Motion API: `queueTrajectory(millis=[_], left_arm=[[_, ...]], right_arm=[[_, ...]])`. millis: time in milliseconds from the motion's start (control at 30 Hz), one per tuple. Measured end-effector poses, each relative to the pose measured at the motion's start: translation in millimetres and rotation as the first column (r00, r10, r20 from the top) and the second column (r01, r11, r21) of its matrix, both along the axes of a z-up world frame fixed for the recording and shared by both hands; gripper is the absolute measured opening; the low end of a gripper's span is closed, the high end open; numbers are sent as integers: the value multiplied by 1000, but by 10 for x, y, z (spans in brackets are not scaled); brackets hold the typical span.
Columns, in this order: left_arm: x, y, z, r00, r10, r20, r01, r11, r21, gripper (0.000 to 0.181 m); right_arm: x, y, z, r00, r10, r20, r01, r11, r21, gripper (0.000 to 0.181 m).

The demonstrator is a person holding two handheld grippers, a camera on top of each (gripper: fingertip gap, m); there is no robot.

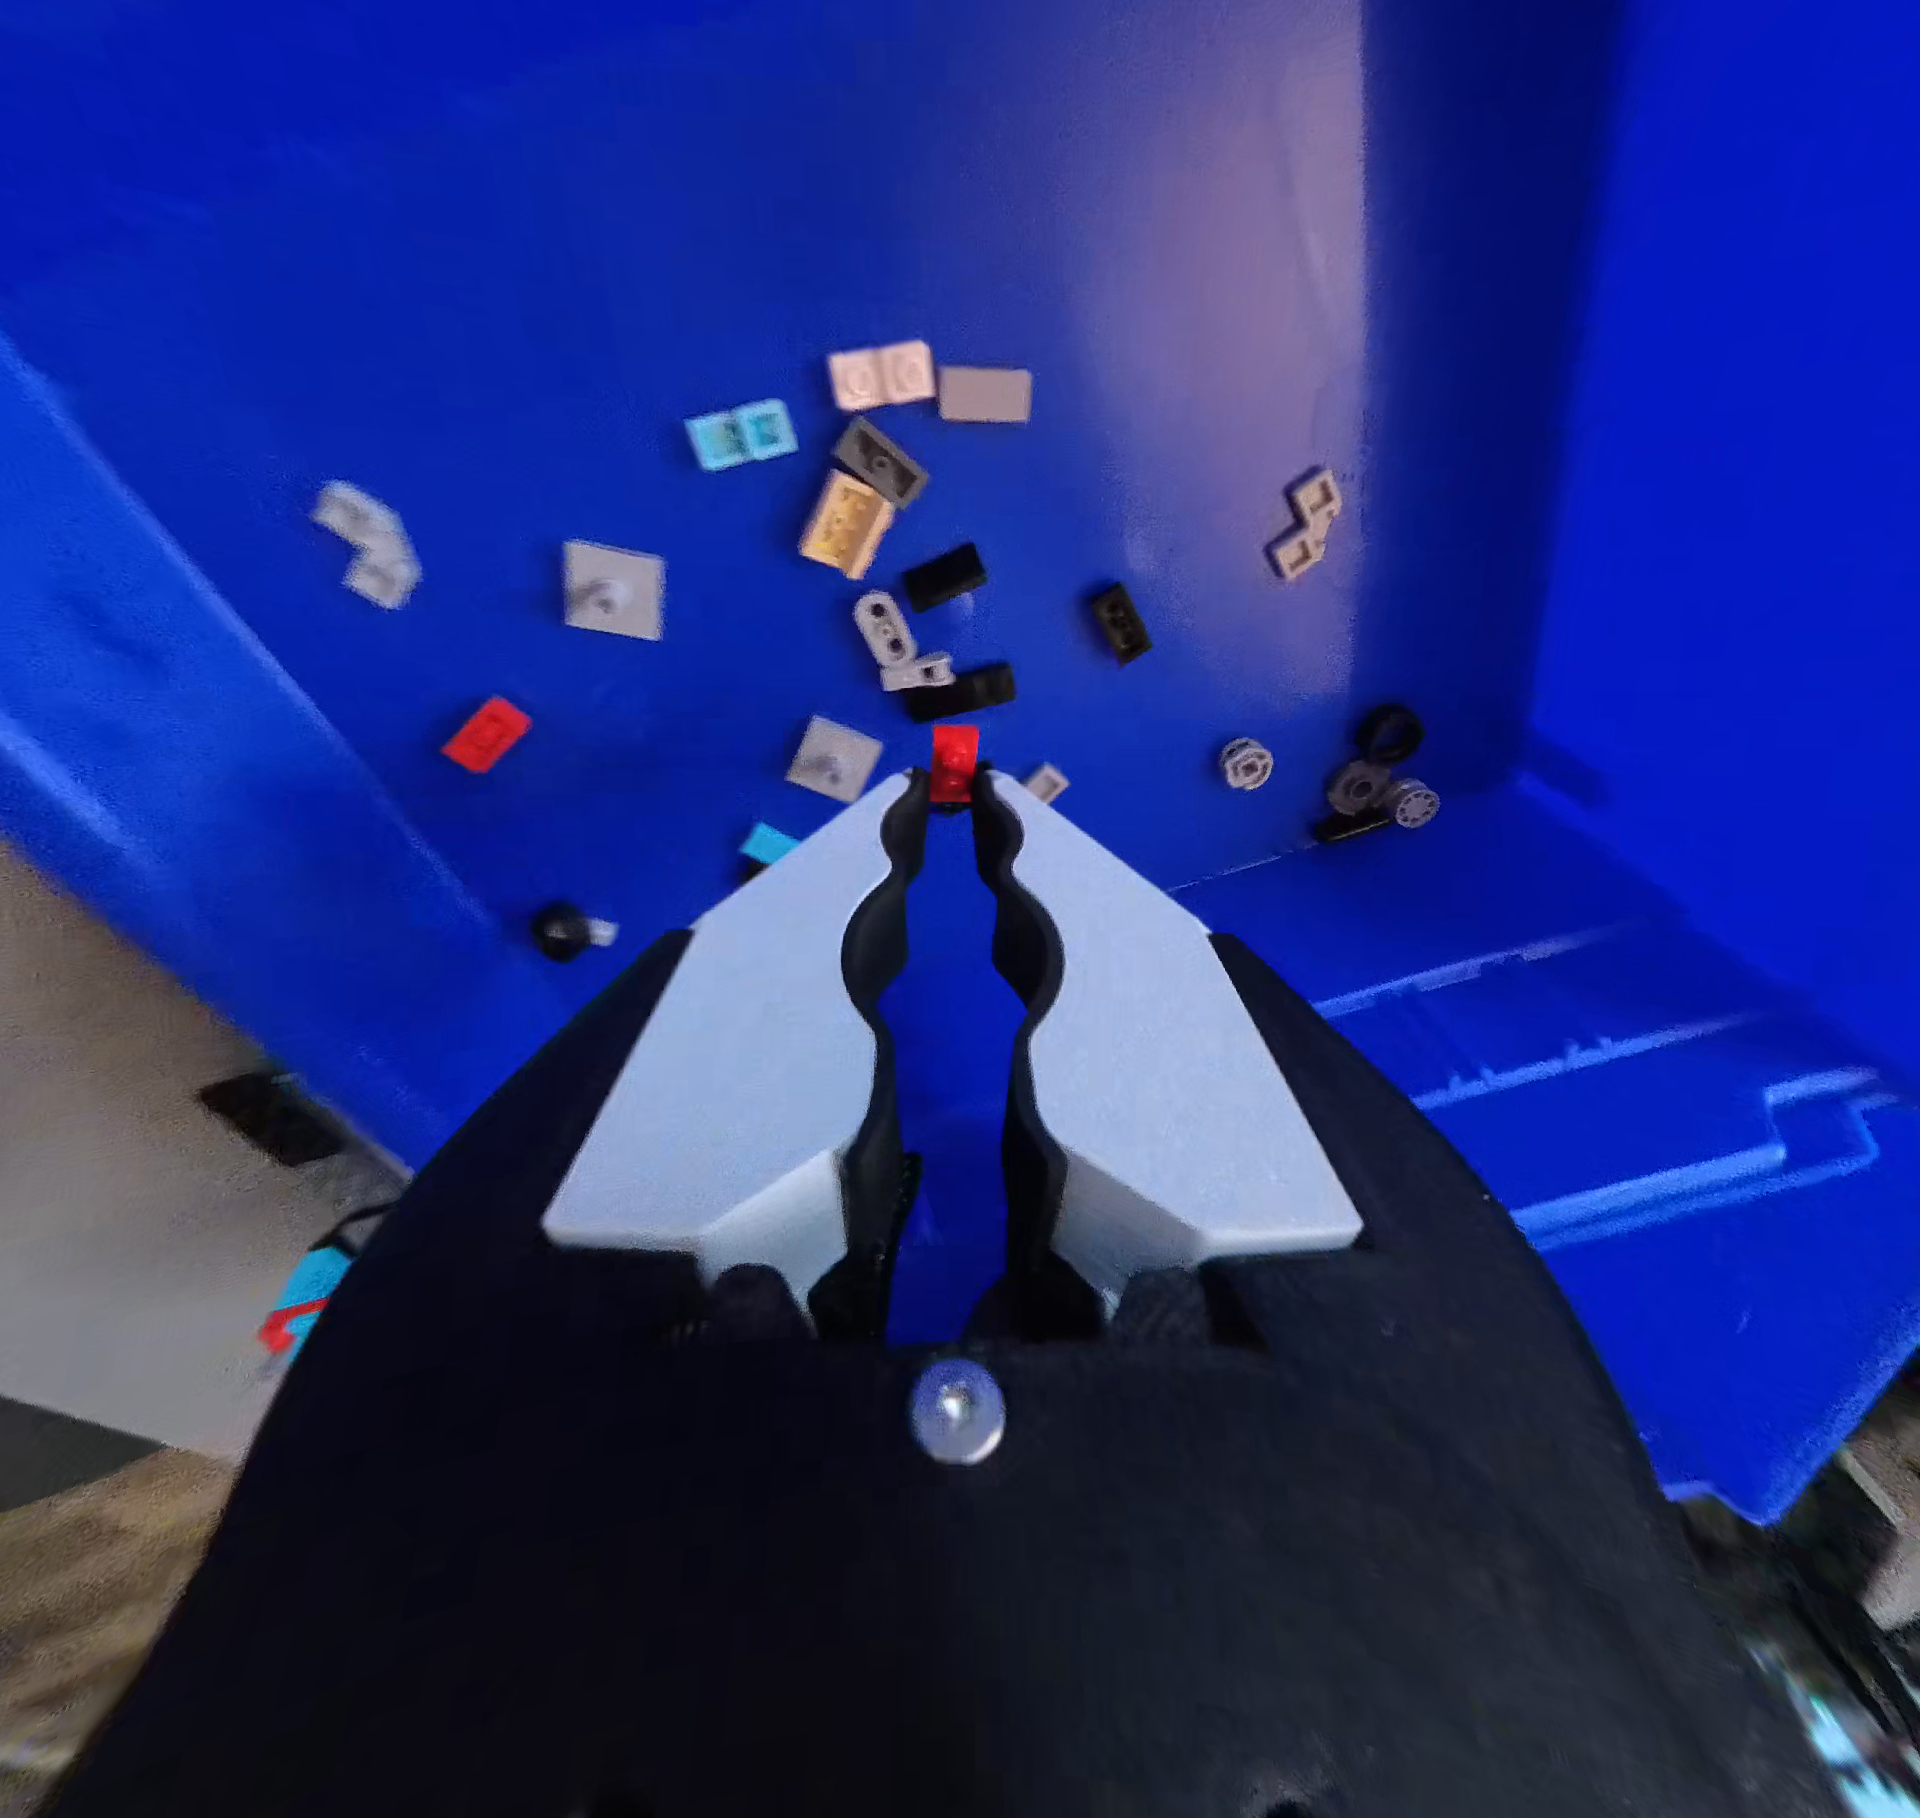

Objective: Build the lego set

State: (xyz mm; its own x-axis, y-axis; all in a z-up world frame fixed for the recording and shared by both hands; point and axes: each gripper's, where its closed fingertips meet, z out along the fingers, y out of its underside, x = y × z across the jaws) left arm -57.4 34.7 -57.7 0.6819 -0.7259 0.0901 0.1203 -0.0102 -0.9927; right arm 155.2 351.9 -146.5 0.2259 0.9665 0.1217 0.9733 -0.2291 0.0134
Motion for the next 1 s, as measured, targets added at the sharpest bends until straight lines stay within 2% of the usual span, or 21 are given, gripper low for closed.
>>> queueTrajectory(millis=[133, 267, 367, 533, 633, 767, 800, 867, 1000], left_arm=[[-15, 6, -7, 1000, 11, -6, -12, 1000, -2, 26], [-26, 19, -8, 1000, 20, -7, -20, 1000, -7, 26], [-39, 29, -3, 1000, 26, -2, -26, 1000, -13, 26], [-43, 26, -6, 1000, 28, 0, -28, 1000, -14, 26], [-44, 26, -17, 1000, 30, -1, -30, 999, -17, 26], [-42, 31, -21, 1000, 28, 1, -28, 999, -21, 26], [-40, 32, -22, 1000, 27, 1, -27, 999, -21, 26], [-39, 35, -29, 1000, 26, 1, -26, 999, -24, 26], [-35, 45, -40, 1000, 21, 6, -21, 999, -33, 26]], right_arm=[[-277, -490, 395, 977, 85, -195, -87, 996, -3, 9], [-622, -1410, 702, 899, 231, -372, -254, 967, -15, 8], [-770, -2054, 523, 865, 325, -382, -359, 933, -18, 8], [-827, -2737, -137, 861, 391, -324, -438, 895, -83, 9], [-830, -2817, -359, 867, 400, -298, -434, 899, -58, 9], [-842, -2830, -322, 865, 379, -329, -419, 906, -55, 14], [-834, -2804, -268, 866, 366, -340, -409, 911, -60, 21], [-812, -2651, -48, 861, 340, -379, -384, 922, -46, 22], [-733, -1916, 542, 857, 225, -464, -233, 972, 40, 23]])
